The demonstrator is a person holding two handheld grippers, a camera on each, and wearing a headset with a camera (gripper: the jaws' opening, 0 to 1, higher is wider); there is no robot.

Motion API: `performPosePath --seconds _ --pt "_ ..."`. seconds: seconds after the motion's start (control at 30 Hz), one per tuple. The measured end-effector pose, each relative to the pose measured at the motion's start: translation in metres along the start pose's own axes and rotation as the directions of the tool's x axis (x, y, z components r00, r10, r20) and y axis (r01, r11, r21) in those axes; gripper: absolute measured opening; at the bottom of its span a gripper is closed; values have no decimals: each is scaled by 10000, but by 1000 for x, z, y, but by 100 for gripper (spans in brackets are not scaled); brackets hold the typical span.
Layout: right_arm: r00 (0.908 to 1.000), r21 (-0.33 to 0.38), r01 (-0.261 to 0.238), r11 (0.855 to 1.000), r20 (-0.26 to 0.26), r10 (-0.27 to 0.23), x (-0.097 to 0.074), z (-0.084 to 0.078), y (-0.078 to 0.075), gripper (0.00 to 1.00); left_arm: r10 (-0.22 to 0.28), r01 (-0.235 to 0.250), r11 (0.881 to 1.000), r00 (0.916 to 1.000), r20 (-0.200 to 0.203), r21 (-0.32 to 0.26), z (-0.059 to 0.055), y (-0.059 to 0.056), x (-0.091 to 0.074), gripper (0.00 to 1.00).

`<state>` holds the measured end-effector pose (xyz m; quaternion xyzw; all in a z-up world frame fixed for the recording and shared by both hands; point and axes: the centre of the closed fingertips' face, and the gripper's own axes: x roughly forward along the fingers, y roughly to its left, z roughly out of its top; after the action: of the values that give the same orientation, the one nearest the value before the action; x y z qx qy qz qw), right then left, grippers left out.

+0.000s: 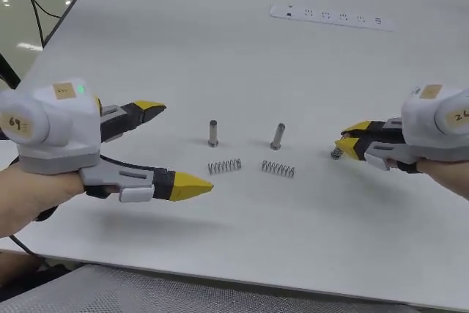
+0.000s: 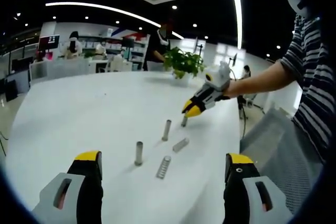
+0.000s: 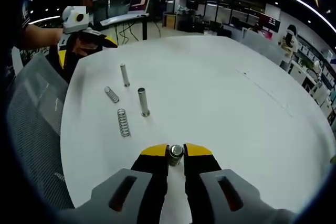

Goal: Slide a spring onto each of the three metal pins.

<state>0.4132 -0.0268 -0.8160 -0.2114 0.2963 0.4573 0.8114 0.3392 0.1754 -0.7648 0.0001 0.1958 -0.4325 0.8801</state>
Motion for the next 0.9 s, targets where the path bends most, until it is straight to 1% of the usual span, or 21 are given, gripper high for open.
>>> performPosePath --seconds 0.07,0.2,0.27,0.33,0.37,0.47,0.57,0.63,0.9 --pt "10000 -66 -15 10000 -50 15 0 0 0 8 2 -2 10000 10000 23 -26 1 0 -1 95" --pt "10000 -19 8 10000 -20 -8 -1 1 0 13 -16 16 10000 10000 -15 -1 1 0 -1 94" --pt "10000 -109 54 9999 -14 -54 -2 3 -1 14 -28 29 10000 10000 -27 11 1 -1 -2 94" --pt "9999 -91 115 9999 -91 -116 -2 3 -2 18 -40 40 10000 10000 -27 10 1 -1 -2 94" --pt "9999 -112 111 9999 -46 -112 -3 4 -1 21 -41 41 10000 10000 -14 12 2 -1 -2 94" --pt "9999 -226 147 9996 -36 -147 -5 7 -1 20 -62 62 10000 10000 -28 31 2 -1 -1 94" --pt "9999 18 111 9999 -68 -111 -6 6 0 20 -72 72 10000 10000 -65 60 2 -1 -1 94" --pt "9999 5 157 9999 -68 -157 -7 5 0 21 -100 100 9999 9999 -53 46 2 -1 -1 95" --pt "9995 189 231 9996 224 -235 -12 10 1 29 -108 108 9999 9999 -54 49 3 -1 -2 95"
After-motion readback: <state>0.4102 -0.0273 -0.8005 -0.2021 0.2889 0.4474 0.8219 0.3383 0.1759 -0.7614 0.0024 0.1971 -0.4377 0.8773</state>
